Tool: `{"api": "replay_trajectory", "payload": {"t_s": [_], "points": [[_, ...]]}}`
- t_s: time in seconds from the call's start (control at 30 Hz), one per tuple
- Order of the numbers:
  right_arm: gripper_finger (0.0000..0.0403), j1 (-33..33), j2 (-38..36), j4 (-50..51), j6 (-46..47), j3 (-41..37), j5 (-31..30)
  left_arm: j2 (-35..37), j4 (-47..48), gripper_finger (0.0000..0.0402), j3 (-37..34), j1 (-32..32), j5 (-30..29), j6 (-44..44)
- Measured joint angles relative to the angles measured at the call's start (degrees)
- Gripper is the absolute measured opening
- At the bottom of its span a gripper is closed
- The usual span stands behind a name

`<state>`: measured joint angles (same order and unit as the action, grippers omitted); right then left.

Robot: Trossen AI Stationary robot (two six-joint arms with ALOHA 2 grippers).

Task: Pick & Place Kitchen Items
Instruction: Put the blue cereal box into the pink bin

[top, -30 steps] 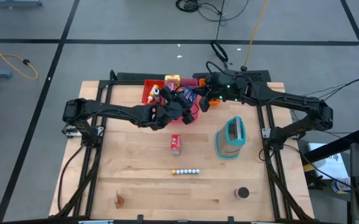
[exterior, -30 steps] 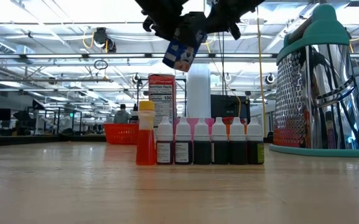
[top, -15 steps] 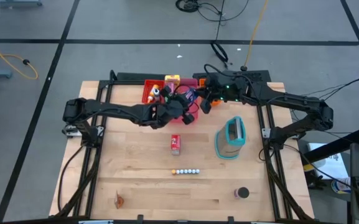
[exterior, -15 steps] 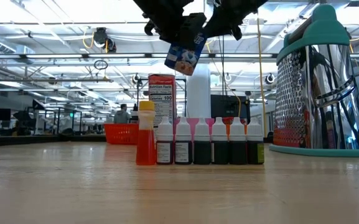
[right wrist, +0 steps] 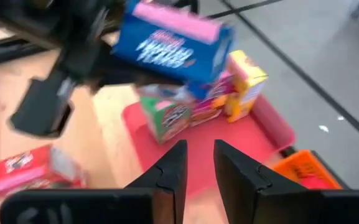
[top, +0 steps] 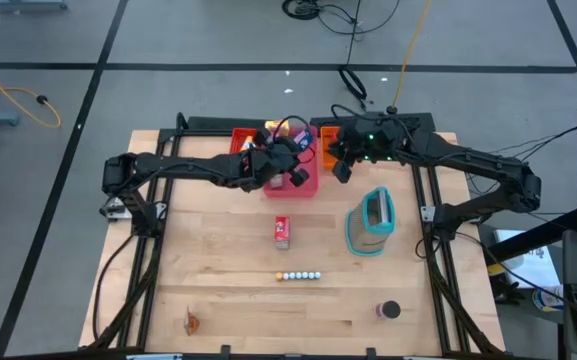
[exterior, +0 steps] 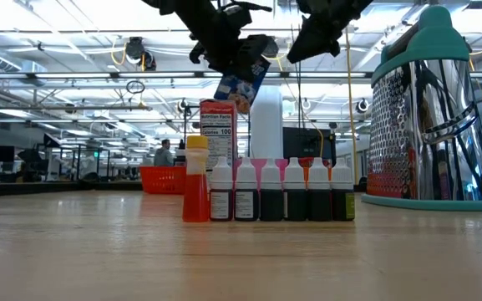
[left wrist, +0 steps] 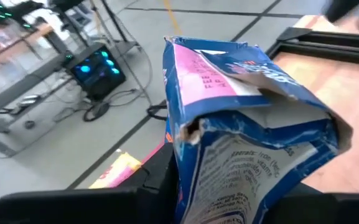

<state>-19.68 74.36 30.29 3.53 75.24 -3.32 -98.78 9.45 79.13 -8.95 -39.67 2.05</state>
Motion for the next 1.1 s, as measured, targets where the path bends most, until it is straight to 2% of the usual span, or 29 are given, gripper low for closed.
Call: {"api": "replay_trajectory", "payload": {"t_s": [0.17,0.37,0.7,0.77,1.1], "points": [[0.0074,-0.2,-1.35,4.4,0.05,0.0,0.26,-0.11,-0.71,0.0129,0.0,-3.96,8.3,1.17],[0.0075,0.79,-1.87,7.38,0.23,-0.14,0.34,-1.99,-6.02,0.0134,0.14,-8.73,18.25,-1.27],[0.0075,3.05,-2.41,3.35,0.28,-6.01,0.41,-8.96,-13.66,0.0135,-0.06,-14.96,34.65,-2.83],[0.0075,3.31,-2.61,1.36,0.57,-7.47,0.4,-10.46,-16.41,0.0136,0.04,-15.54,35.49,-2.34],[0.0075,5.06,-3.78,-7.05,0.7,-13.54,0.51,-15.45,-16.77,0.0136,-0.04,-17.78,35.67,1.54]]}}
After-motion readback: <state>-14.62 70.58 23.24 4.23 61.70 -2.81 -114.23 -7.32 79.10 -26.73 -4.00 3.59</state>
